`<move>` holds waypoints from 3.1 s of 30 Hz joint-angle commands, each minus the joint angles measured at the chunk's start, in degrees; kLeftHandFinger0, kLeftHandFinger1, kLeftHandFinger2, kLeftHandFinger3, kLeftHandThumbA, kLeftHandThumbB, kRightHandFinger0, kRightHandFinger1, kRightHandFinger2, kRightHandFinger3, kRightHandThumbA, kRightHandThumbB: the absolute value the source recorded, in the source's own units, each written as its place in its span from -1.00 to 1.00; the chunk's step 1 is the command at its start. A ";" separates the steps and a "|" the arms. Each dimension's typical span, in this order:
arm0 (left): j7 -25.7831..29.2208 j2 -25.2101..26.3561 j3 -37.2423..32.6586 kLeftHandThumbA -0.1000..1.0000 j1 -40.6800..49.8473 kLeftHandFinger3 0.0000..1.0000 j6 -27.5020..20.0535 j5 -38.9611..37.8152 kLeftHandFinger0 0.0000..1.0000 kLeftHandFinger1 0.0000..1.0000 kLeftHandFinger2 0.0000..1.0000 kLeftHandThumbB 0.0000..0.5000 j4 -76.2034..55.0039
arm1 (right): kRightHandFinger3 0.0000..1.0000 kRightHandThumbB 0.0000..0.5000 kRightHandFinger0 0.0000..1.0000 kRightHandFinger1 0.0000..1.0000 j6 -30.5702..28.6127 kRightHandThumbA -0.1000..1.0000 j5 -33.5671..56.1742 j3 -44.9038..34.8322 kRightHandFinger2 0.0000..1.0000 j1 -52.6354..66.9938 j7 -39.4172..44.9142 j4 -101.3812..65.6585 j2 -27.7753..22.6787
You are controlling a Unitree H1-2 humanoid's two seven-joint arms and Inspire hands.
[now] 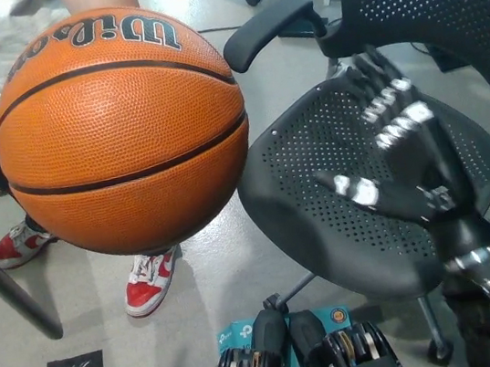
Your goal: The robot grabs the basketball from a person using both hands and then drops it on the black chair in the front
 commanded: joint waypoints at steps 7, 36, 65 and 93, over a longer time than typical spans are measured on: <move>-0.07 2.02 -0.56 1.00 -5.38 1.00 6.70 -2.81 1.00 1.00 1.00 -0.08 -1.34 | 1.00 0.49 1.00 1.00 0.42 1.00 -3.80 1.37 1.00 -10.45 0.90 12.97 0.81; -1.46 2.92 -4.24 1.00 -8.85 1.00 10.60 -1.88 1.00 1.00 1.00 -0.42 -0.07 | 1.00 0.58 1.00 1.00 1.41 1.00 5.20 -3.85 1.00 -9.60 4.81 8.99 -0.72; -1.63 3.17 -5.90 1.00 -8.39 1.00 12.10 -1.55 1.00 1.00 1.00 -0.43 -1.83 | 1.00 0.81 1.00 1.00 10.02 1.00 24.62 -9.65 1.00 -13.27 7.95 9.84 3.75; -2.17 1.13 -8.02 1.00 -6.88 1.00 9.58 -1.55 1.00 1.00 1.00 -0.46 1.09 | 1.00 0.86 1.00 1.00 7.85 1.00 25.38 -6.12 1.00 -16.31 14.32 17.03 7.76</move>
